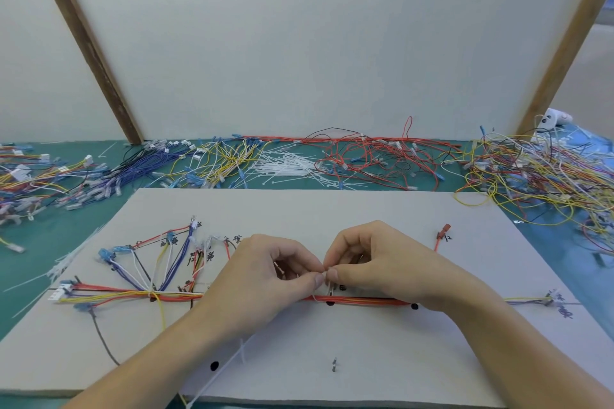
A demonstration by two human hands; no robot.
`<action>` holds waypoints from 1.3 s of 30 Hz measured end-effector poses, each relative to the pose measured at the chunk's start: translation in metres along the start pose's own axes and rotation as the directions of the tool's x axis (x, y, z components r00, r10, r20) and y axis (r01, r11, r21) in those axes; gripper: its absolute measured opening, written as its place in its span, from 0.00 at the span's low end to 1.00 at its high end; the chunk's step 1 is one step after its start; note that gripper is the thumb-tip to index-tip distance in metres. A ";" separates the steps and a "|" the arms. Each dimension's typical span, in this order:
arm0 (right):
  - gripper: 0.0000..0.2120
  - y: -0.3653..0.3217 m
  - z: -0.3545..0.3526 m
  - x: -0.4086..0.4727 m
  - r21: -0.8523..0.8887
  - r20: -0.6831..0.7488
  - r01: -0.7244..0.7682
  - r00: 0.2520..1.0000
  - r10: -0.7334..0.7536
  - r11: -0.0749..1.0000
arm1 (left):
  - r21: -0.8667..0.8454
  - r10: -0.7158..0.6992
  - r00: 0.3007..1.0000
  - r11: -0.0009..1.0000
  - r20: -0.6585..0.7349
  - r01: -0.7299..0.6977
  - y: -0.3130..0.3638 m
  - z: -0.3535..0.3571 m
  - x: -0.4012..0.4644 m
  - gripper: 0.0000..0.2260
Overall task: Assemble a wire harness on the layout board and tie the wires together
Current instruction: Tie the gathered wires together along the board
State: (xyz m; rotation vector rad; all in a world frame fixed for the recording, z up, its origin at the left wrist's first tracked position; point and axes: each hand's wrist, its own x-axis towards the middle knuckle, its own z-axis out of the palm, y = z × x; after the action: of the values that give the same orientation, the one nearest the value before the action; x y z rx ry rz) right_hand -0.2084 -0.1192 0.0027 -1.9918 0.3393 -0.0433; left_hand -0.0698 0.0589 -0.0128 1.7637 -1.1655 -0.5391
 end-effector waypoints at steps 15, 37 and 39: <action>0.01 -0.001 -0.002 -0.001 0.018 0.032 0.001 0.999 -0.001 1.000 | -0.004 0.002 0.999 1.000 -0.043 -0.002 0.002 0.001 0.000 0.06; 0.01 -0.004 -0.001 -0.002 0.013 0.026 -0.020 0.999 0.020 1.000 | -0.015 0.027 0.999 1.000 -0.042 -0.027 0.001 0.005 -0.001 0.04; 0.01 -0.004 0.000 -0.002 0.012 0.018 -0.021 1.000 0.021 1.000 | -0.018 0.021 0.999 1.000 -0.044 -0.022 0.000 0.005 -0.001 0.03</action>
State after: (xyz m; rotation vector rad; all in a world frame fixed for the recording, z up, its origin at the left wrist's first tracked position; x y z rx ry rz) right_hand -0.2098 -0.1166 0.0067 -1.9754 0.3474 -0.0137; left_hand -0.0740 0.0576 -0.0148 1.7371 -1.1438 -0.4946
